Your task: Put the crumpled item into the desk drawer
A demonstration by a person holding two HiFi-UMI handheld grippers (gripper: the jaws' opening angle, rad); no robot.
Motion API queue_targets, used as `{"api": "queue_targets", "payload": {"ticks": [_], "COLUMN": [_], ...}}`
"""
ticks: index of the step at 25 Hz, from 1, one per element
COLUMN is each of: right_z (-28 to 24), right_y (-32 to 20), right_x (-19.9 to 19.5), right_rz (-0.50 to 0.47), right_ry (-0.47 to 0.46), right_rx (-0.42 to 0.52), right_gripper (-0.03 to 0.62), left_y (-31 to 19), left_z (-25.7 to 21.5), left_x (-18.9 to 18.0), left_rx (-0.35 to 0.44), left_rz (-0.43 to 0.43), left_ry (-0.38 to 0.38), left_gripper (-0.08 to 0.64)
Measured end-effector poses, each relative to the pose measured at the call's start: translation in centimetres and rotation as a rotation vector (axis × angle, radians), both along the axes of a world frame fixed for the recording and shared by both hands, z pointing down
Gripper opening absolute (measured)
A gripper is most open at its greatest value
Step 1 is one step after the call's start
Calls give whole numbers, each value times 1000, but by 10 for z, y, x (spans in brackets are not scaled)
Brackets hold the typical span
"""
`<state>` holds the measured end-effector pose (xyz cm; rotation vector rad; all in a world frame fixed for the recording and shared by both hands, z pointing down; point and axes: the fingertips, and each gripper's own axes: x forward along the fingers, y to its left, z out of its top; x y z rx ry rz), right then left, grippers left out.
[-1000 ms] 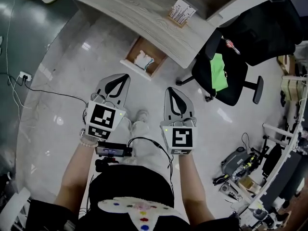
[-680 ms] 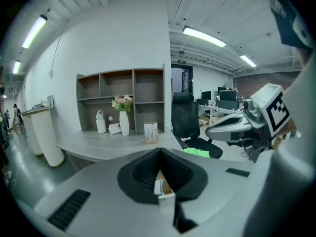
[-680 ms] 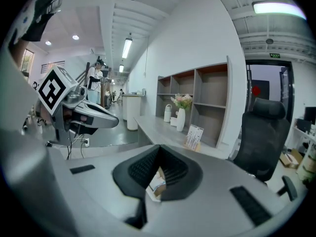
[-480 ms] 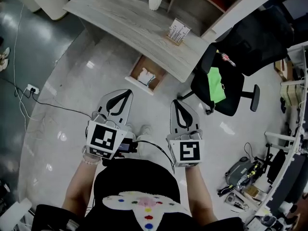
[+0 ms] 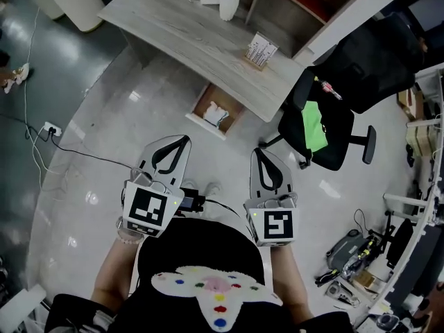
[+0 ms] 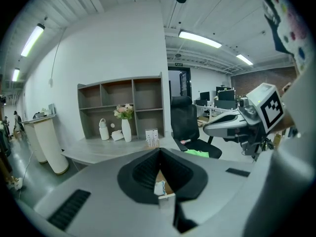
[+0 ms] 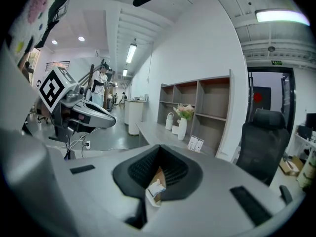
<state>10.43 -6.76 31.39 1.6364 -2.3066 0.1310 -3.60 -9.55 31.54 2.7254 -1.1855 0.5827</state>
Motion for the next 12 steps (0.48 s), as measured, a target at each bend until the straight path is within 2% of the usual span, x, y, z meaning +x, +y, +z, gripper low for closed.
{"api": "queue_targets", "payload": {"ticks": [9,12], "right_z": [-11,-13], "right_y": [-4,-3], "right_x": [-4,-9], "right_rz": [-9,-20], "right_ry": [57,47], "right_rx": [11,12], "right_gripper": [3,3], "left_y": [3,2], "left_z": [-9,-10], "left_x": [-9,-10], "left_rx": [15,22], "left_rz": [6,5], "left_ry": [36,40], "left_gripper": [11,11]}}
